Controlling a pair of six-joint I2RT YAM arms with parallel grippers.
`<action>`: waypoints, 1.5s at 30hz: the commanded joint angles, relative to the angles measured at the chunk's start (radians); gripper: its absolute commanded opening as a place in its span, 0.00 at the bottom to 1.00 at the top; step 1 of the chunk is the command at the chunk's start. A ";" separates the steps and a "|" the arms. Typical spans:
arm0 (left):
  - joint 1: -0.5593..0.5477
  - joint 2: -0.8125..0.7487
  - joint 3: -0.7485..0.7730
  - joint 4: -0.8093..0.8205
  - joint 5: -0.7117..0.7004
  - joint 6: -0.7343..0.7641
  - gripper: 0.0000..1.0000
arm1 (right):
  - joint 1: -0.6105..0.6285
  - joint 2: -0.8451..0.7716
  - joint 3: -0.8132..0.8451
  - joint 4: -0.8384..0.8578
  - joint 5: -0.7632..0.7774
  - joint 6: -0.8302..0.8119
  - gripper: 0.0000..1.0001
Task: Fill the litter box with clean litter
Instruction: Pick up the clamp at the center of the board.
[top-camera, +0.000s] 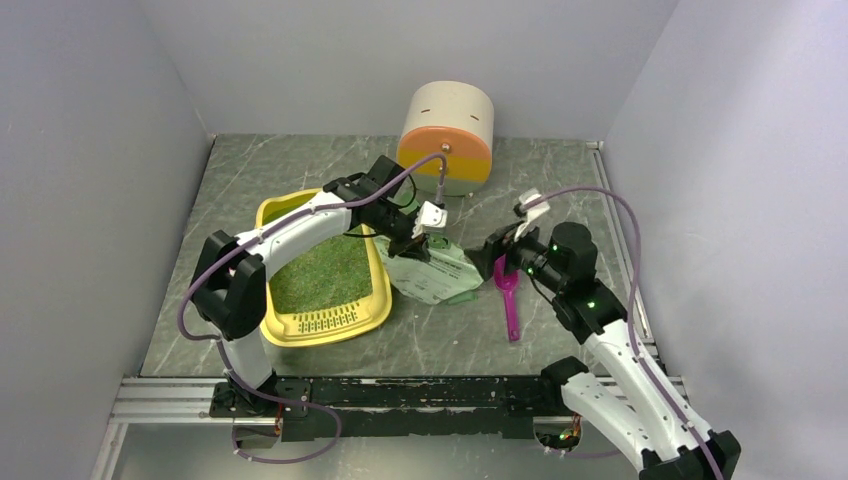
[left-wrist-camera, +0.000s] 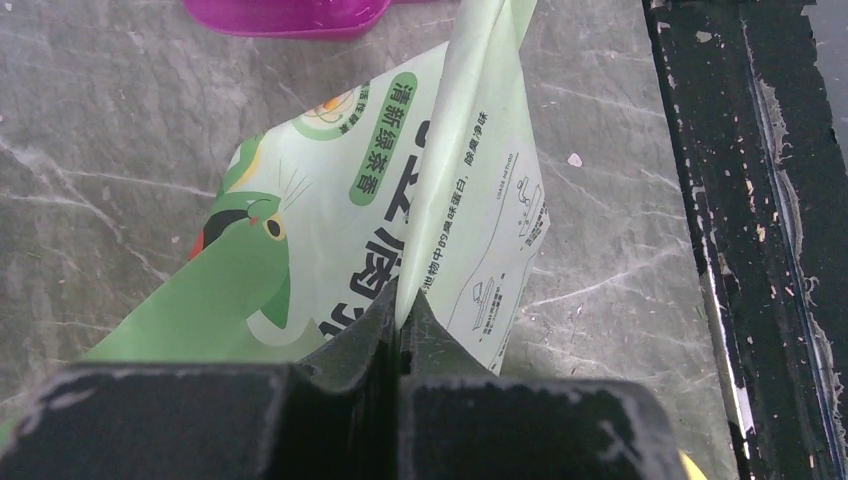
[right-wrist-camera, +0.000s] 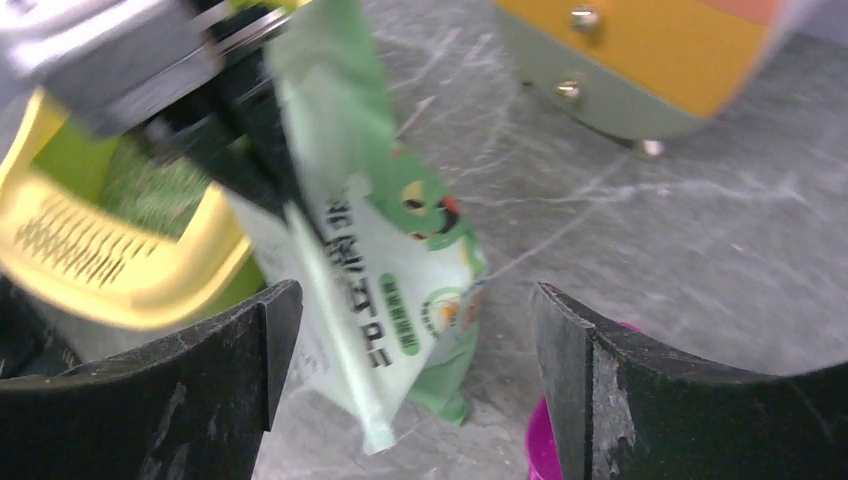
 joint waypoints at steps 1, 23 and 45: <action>0.022 0.001 0.038 -0.003 -0.038 -0.026 0.05 | -0.051 0.031 0.085 -0.050 0.303 0.233 0.89; 0.022 -0.050 0.029 -0.008 0.047 0.020 0.58 | -0.678 0.446 0.051 -0.245 0.312 0.536 0.93; 0.022 -0.201 -0.003 0.166 0.142 -0.105 0.68 | -0.682 0.541 0.003 -0.105 0.274 0.538 0.71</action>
